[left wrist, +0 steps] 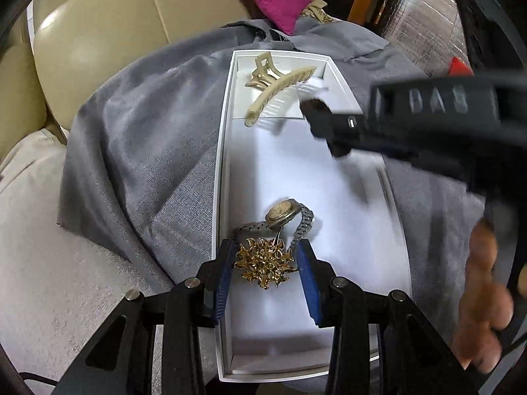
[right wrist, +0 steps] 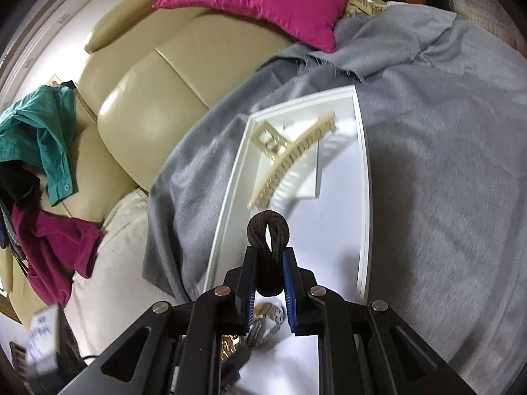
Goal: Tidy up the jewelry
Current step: 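Release the gold brooch and black hair tie into the tray with both tools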
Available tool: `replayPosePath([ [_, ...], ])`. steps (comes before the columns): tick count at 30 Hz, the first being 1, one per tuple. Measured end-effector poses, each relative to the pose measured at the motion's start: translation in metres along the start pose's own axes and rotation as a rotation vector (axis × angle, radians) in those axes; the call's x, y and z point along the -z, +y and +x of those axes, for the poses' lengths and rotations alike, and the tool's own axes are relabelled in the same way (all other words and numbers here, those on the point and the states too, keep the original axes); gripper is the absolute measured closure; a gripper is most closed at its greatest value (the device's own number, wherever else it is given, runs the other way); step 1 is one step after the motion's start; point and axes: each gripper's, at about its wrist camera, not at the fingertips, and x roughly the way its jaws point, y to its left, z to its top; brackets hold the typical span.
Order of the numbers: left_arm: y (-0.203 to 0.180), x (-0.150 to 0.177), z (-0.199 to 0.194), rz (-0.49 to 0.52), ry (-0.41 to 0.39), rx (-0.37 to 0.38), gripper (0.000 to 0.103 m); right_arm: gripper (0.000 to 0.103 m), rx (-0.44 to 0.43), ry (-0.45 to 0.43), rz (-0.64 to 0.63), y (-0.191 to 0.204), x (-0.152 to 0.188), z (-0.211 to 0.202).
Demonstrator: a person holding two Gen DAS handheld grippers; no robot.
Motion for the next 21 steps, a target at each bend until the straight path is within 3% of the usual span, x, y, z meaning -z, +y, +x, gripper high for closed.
replayPosePath([
  [8,-0.002,0.000,0.004,0.016,0.020,-0.013,0.062,0.086,0.022,0.001,0.038,0.003,0.031,-0.020],
  [16,-0.004,0.002,0.005,0.031,0.032,-0.018,0.062,0.082,0.038,0.058,0.101,-0.009,0.029,-0.008],
  [18,-0.002,0.002,0.005,0.021,0.032,-0.006,0.062,0.077,0.038,0.058,0.113,-0.012,0.027,-0.006],
  [21,-0.001,0.001,0.004,0.017,0.030,0.002,0.060,0.053,0.021,0.033,0.135,-0.015,0.027,-0.012],
])
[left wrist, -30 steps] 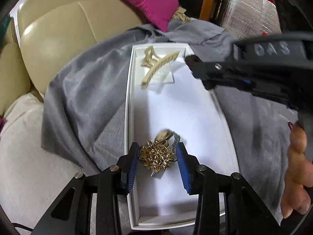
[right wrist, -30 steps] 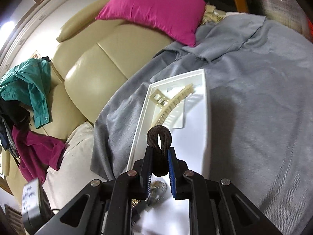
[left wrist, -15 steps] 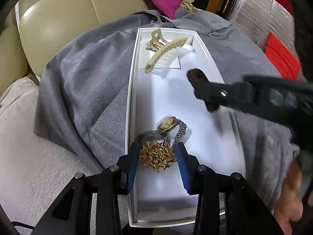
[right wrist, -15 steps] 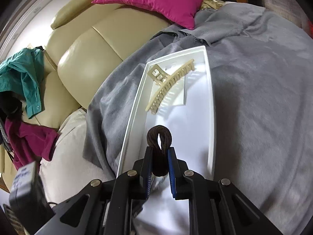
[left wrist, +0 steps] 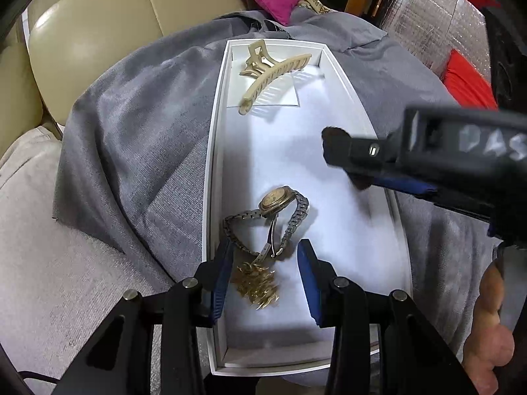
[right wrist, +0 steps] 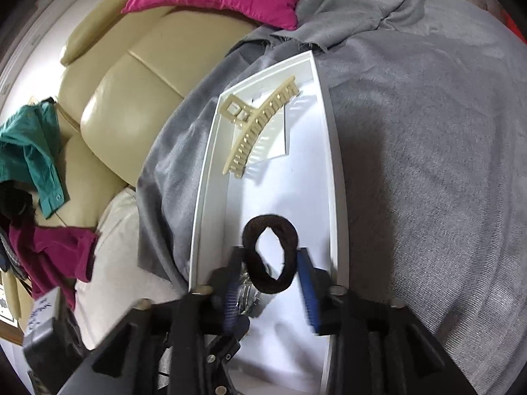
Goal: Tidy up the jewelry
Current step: 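Release the gold brooch and black hair tie into the tray with both tools, then return both tools to the table and grasp the silver bangle with the left tool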
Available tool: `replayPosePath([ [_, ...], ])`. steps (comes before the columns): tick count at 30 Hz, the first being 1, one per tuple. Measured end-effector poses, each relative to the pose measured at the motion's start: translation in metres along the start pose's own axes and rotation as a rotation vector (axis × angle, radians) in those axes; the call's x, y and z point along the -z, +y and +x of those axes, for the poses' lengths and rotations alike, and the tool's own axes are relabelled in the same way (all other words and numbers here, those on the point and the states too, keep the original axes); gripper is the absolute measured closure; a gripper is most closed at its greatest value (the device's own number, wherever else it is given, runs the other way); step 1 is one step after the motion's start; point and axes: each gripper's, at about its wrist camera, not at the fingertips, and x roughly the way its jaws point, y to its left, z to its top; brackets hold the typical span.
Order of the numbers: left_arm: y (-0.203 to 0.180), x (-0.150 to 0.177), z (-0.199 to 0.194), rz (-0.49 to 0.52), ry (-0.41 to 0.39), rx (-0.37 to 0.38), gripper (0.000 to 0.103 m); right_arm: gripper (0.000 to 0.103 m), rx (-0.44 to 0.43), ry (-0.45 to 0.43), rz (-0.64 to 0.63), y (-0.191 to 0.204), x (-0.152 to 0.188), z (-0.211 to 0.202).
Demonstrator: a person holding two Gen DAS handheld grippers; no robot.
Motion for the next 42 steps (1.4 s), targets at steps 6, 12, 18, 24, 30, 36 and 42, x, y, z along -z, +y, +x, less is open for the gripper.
replayPosePath([
  [6,-0.003,0.000,-0.011,0.011,-0.061,-0.005,0.057,0.052,-0.014,-0.042,0.006,0.001,-0.001,-0.014],
  [12,-0.012,0.000,-0.027,0.058,-0.149,-0.022,0.054,0.052,-0.033,-0.116,0.030,-0.009,0.009,-0.042],
  [18,-0.050,0.007,-0.045,0.192,-0.252,-0.022,0.047,0.052,0.011,-0.229,0.058,-0.042,0.033,-0.101],
  [24,-0.108,0.018,-0.059,0.324,-0.329,0.016,0.041,0.052,0.083,-0.297,0.166,-0.109,0.072,-0.162],
  [30,-0.184,0.038,-0.057,0.477,-0.340,0.073,0.040,0.052,0.162,-0.377,0.324,-0.195,0.121,-0.228],
  [36,-0.245,0.056,-0.042,0.570,-0.289,0.136,0.039,0.052,0.176,-0.467,0.474,-0.266,0.167,-0.277],
  [42,-0.296,0.060,-0.021,0.598,-0.226,0.184,0.039,0.052,0.143,-0.502,0.622,-0.324,0.204,-0.288],
])
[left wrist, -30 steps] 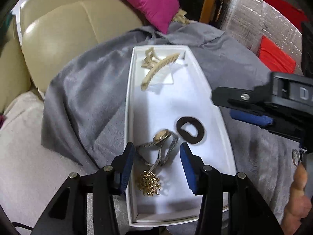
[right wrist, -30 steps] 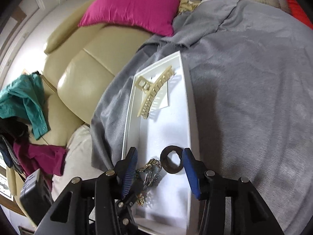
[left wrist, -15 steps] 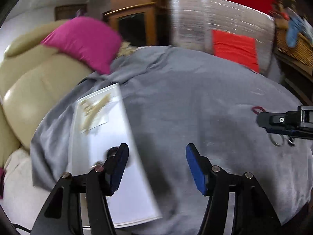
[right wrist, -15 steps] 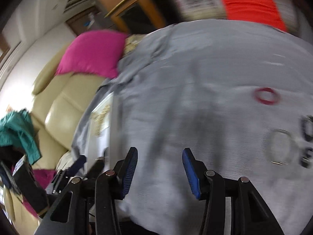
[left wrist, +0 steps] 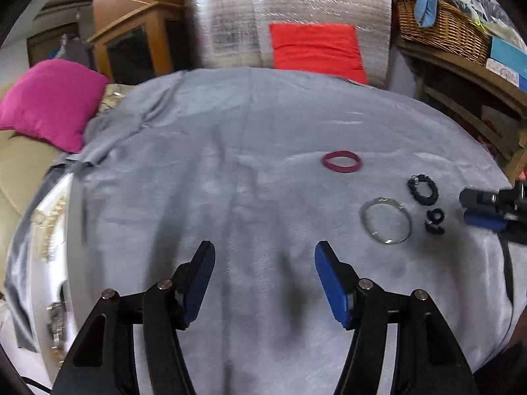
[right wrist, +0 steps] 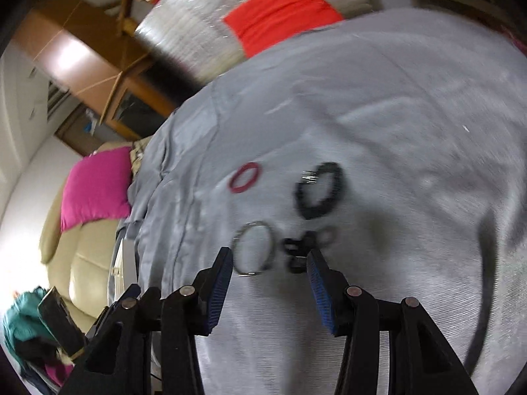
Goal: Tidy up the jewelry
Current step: 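Return both tools to the table and grasp the silver bangle with the left tool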
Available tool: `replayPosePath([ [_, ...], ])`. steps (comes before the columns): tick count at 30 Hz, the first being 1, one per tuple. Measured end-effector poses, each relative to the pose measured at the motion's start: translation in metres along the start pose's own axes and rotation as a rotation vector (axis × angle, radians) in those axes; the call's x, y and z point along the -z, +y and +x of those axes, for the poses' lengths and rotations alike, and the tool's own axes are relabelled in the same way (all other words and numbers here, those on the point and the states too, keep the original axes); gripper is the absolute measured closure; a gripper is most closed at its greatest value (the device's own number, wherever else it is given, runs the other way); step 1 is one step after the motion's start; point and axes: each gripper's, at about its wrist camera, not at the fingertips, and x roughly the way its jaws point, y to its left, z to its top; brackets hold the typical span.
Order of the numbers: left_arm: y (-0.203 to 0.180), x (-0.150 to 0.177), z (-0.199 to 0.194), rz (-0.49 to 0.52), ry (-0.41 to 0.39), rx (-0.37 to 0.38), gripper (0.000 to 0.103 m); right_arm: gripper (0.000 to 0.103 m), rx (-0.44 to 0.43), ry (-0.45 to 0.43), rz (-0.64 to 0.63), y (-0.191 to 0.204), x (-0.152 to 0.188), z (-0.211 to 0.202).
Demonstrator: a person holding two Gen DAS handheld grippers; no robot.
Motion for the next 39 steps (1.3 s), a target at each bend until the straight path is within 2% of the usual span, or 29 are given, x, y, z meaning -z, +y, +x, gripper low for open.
replayPosePath([
  [7,-0.044,-0.018,0.029,0.040,0.024,0.043,0.039,0.052,-0.012,0.022,0.022,-0.009,-0.010,0.015],
  [9,-0.050,-0.022,0.037,0.039,0.039,0.072,0.039,0.057,-0.005,0.043,0.020,-0.010,-0.012,0.023],
  [13,-0.067,-0.031,0.055,0.064,0.062,0.088,0.039,0.057,0.007,0.072,0.004,-0.011,-0.015,0.037],
  [14,-0.069,-0.033,0.059,0.066,0.069,0.094,0.039,0.061,0.009,0.080,0.001,-0.011,-0.015,0.041],
  [17,-0.070,-0.035,0.068,0.056,0.108,0.137,0.039,0.062,0.023,0.107,0.008,-0.014,-0.015,0.047],
  [19,-0.069,-0.036,0.065,0.033,0.116,0.198,0.039,0.062,0.019,0.112,0.012,-0.018,-0.017,0.049],
  [22,-0.075,-0.036,0.061,0.062,0.103,0.213,0.037,0.075,0.031,0.107,-0.003,-0.020,-0.017,0.051],
  [23,-0.077,-0.036,0.062,0.069,0.104,0.212,0.034,0.086,0.034,0.120,-0.008,-0.021,-0.017,0.055],
  [24,-0.080,-0.034,0.062,0.076,0.108,0.218,0.031,0.092,0.038,0.130,-0.013,-0.023,-0.015,0.057],
  [29,-0.097,-0.030,0.060,0.125,0.097,0.234,0.030,0.093,0.032,0.079,-0.001,-0.030,-0.018,0.045],
  [31,-0.101,-0.029,0.062,0.137,0.095,0.217,0.027,0.093,0.024,0.066,0.026,-0.035,-0.018,0.039],
  [39,-0.112,-0.026,0.077,0.123,0.135,0.218,0.026,0.093,0.031,0.017,0.069,-0.049,-0.024,0.021],
])
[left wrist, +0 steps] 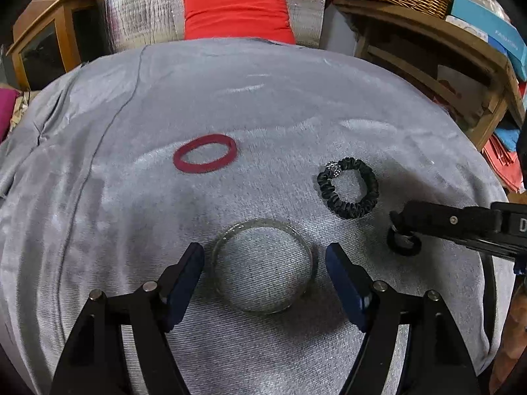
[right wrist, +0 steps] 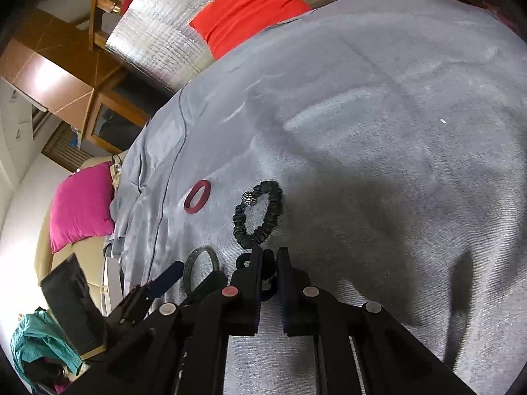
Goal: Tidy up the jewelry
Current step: 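Return both tools to the table and grasp the silver bangle with the left tool, then carry the silver bangle toward the tray with the left tool while the right tool grasps a black hair tie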
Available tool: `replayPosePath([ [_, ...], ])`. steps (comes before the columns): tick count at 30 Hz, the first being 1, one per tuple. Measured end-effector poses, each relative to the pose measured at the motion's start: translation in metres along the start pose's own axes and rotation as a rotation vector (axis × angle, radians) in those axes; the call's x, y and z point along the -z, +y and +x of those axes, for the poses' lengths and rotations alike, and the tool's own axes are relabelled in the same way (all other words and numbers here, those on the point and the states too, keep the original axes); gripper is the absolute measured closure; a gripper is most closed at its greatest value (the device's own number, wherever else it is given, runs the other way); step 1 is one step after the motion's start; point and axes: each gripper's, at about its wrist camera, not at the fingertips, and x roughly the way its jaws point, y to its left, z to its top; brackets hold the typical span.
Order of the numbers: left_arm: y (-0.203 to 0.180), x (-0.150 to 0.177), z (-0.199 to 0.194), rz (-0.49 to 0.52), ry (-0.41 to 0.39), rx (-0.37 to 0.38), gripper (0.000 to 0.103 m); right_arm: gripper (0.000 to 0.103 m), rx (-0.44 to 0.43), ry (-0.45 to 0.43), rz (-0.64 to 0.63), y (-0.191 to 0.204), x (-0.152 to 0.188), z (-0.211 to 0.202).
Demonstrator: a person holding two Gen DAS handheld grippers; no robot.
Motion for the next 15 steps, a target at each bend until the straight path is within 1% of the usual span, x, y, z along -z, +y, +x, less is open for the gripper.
replayPosePath([
  [2,0.001,0.001,0.002,-0.016,0.003,0.004,0.028,0.093,0.001,0.003,-0.005,0.001,0.001,0.000],
  [3,0.001,0.001,0.001,-0.020,-0.004,0.005,0.040,0.093,0.000,0.003,-0.006,0.001,0.000,0.001],
  [8,0.007,0.000,0.000,-0.028,-0.018,0.013,0.040,0.093,-0.014,-0.003,-0.016,0.004,0.002,-0.002],
  [15,0.020,0.000,-0.022,-0.047,-0.071,-0.029,0.040,0.093,-0.034,-0.021,-0.037,0.020,0.006,-0.003],
])
